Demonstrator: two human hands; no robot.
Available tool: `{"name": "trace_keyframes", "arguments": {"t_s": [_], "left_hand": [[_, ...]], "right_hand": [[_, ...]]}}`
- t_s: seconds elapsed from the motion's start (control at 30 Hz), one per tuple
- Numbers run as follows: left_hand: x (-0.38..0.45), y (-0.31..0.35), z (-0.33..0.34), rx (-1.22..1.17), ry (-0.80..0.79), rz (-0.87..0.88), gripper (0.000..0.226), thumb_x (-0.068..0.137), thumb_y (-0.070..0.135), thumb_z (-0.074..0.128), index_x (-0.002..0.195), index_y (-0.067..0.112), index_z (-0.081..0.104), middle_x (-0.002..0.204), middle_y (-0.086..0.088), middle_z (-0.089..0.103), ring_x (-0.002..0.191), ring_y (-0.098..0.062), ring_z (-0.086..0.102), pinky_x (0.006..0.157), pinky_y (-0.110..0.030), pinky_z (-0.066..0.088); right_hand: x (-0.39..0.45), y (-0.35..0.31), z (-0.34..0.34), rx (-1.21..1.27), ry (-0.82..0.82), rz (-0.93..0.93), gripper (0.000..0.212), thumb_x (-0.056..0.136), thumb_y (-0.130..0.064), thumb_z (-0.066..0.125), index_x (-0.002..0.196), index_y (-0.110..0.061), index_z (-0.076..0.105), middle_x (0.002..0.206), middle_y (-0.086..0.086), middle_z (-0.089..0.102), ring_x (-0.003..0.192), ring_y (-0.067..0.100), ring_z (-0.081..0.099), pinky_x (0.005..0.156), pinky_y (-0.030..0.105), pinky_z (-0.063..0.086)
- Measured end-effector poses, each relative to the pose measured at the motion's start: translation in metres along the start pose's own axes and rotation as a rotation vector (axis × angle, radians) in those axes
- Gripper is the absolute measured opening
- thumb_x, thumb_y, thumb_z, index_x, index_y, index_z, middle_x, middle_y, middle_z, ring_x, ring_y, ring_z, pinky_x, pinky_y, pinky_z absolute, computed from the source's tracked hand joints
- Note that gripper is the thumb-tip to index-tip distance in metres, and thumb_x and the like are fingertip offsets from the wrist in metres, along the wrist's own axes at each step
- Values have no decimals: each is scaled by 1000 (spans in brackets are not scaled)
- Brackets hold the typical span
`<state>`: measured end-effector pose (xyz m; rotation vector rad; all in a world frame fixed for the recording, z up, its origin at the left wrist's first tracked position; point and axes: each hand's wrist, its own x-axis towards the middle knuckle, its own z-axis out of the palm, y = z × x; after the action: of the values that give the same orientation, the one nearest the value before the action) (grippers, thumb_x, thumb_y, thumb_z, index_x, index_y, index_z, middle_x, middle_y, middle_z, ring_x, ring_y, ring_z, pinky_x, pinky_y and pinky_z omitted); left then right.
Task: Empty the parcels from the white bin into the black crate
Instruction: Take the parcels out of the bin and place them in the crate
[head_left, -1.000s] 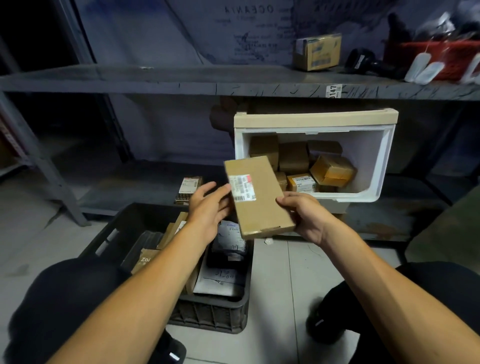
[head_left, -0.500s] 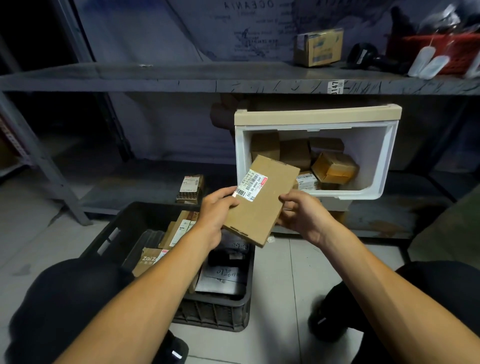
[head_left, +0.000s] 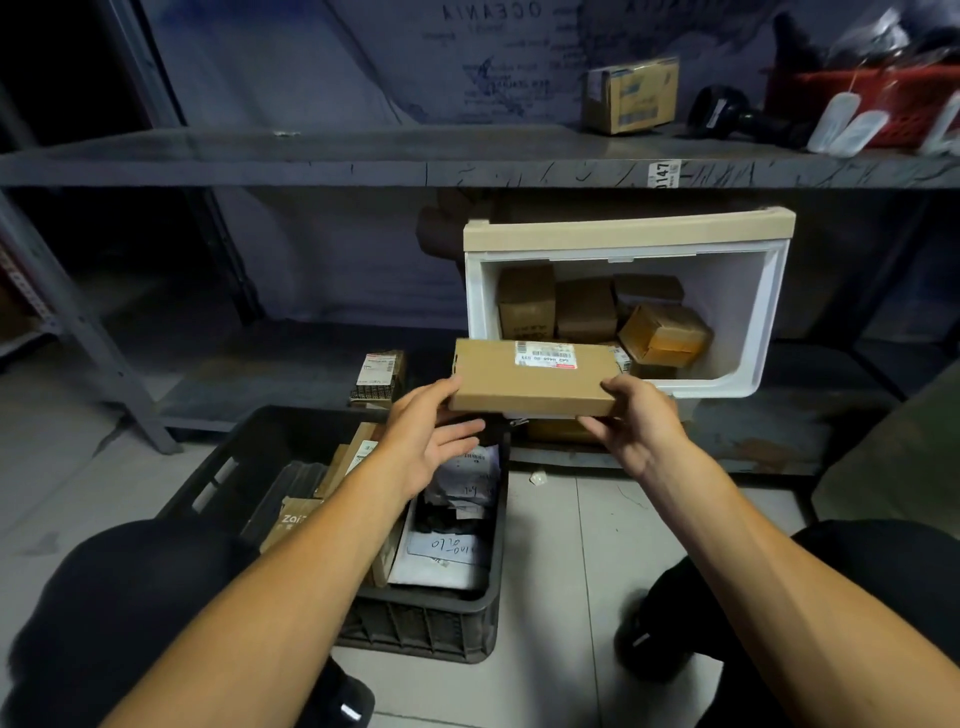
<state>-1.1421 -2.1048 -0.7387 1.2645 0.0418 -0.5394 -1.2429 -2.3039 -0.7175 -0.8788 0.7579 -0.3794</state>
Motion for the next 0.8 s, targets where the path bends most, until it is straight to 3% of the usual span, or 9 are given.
{"name": "trace_keyframes", "arguments": {"t_s": [0.13,0.3,0.4,0.5,0.6,0.7,0.8], "left_hand": [[-2,-4,7,-8,-29,23,34,95,16,67,127,13,54,112,-19,69,93,-32,75,80,-44,61],[4,-1,3,-75,134,95,31,96,-2,55,126,5,54,103,-21,69,83,-28,76,76,-41,62],[2,2,3,2,91,141,63,92,-4,60,147,22,41,116,-10,66,99,-27,72,82,-43,61],[6,1,-4,380,82,307,96,83,-3,73,151,47,28,136,11,42,125,-17,49,91,-32,53],[10,-2,-9,557,58,440,78,71,11,87,118,63,53,137,3,51,125,-18,53,107,-44,47],[11,-3,-10,551,67,534,44,72,12,89,96,38,64,116,-3,64,107,-15,62,94,-29,52],[11,-4,-10,463,14,505,37,78,10,84,98,33,63,103,7,72,99,-9,67,85,-22,51]], "right_hand": [[-7,11,6,-82,-65,43,33,94,-6,66,125,-9,55,116,15,65,105,31,67,56,31,63],[-13,14,9,-204,-129,56,37,93,-15,70,126,-14,53,113,16,66,94,28,70,59,32,63],[-14,10,9,-175,-165,79,29,97,-18,64,124,-13,53,107,18,67,80,22,71,55,26,61],[-13,1,6,-165,-163,123,14,100,-21,57,109,-11,58,93,15,64,64,14,65,48,21,58],[-11,-3,2,-154,-167,171,17,98,-22,57,107,-7,58,85,14,64,55,10,62,44,19,55],[-8,-3,-2,-172,-135,181,27,98,-33,56,108,-8,59,78,9,61,55,10,58,42,19,52],[-7,-4,-4,-217,-113,176,46,96,-61,52,102,-16,59,71,4,52,58,12,50,45,22,48]]}}
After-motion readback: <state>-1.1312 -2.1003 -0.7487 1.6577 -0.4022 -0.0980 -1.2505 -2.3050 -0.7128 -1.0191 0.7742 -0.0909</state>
